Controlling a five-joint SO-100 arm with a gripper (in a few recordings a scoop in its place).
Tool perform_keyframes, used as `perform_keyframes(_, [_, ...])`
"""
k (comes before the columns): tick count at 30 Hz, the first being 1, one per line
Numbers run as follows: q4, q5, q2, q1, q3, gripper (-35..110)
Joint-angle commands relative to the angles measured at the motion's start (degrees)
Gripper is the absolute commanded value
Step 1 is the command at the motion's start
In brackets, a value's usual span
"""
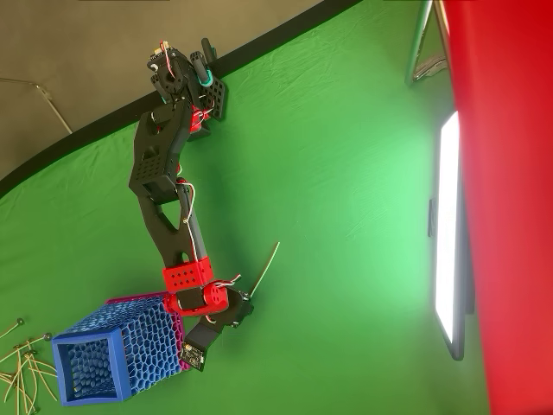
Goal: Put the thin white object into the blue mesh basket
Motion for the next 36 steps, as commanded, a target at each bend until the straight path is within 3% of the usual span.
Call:
perform_keyframes(1, [0.26, -0.53, 0.35, -0.53, -2.72, 14])
perform_keyframes(36, [5.01, -2.11, -3.96, 0.0, -9.76, 12])
